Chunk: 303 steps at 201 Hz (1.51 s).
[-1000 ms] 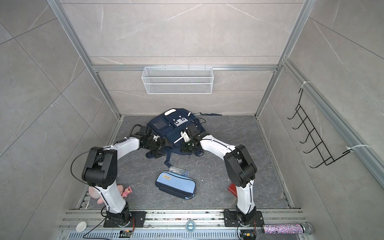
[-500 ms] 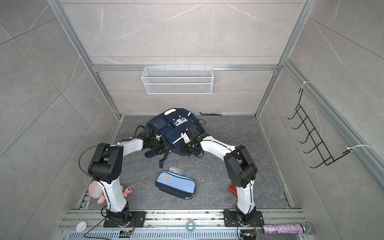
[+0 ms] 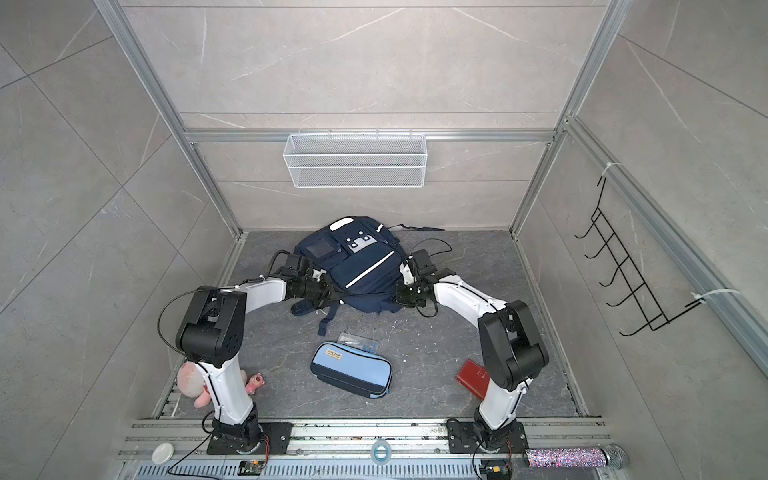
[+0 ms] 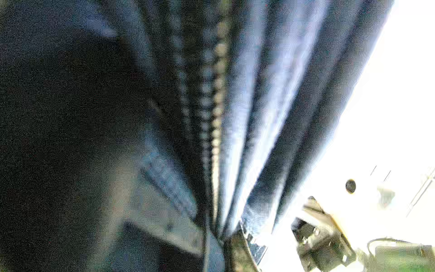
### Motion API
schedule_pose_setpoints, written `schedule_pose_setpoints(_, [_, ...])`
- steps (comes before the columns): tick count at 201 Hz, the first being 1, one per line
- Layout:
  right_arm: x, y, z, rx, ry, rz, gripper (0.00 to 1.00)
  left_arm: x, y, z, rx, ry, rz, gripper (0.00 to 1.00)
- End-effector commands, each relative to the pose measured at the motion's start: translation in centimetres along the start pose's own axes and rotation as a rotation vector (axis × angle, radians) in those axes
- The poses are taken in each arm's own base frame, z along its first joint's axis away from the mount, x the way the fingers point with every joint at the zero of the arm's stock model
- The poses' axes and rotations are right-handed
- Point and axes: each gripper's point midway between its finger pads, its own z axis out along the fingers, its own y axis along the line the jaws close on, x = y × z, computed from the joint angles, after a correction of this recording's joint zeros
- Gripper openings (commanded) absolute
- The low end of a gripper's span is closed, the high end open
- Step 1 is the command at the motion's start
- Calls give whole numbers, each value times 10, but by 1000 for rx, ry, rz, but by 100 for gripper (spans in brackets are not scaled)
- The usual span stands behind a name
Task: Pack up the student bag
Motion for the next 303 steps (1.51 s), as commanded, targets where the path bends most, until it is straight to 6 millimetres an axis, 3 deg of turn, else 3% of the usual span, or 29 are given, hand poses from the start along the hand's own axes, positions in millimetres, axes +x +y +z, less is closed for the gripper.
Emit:
schedule_pose_setpoints(1, [-10,-53,-30,191,-68,107,0,-33,19,-41,-79,-152,75,0])
schedule_pose_setpoints(15, [-10,-55,-33,179,-90,108,0,-41,23,-54,-99,-184,95,0])
schedule_pose_setpoints(42, [7,-58,-32,155,-105,138,0,-52,12,-58,-96,-191,167,0])
schedule_pose_setpoints(97, [30,-59,-47,122,-164,126,0,-106,-45,-49,28,-257,343,0])
schedule_pose_setpoints(115, [33,-57,-48,111,-169,129,0,-116,-66,-41,58,-255,390,0])
schedule_pose_setpoints(136, [29,-53,-49,105,-174,113,0,-111,-79,-32,72,-234,412,0])
schedule_pose_setpoints(185, [16,-48,-50,156,-127,5,0,-106,-67,-28,64,-212,380,0])
schedule_pose_setpoints(247, [17,-13,-10,98,39,-225,0,-93,-69,-32,118,-143,430,0])
schedule_pose_setpoints(276, [25,-8,9,66,98,-262,7,-85,-68,-32,152,-97,444,0])
schedule_pose_setpoints(303, [20,-1,10,34,80,-271,28,-86,-65,-34,186,-101,416,0])
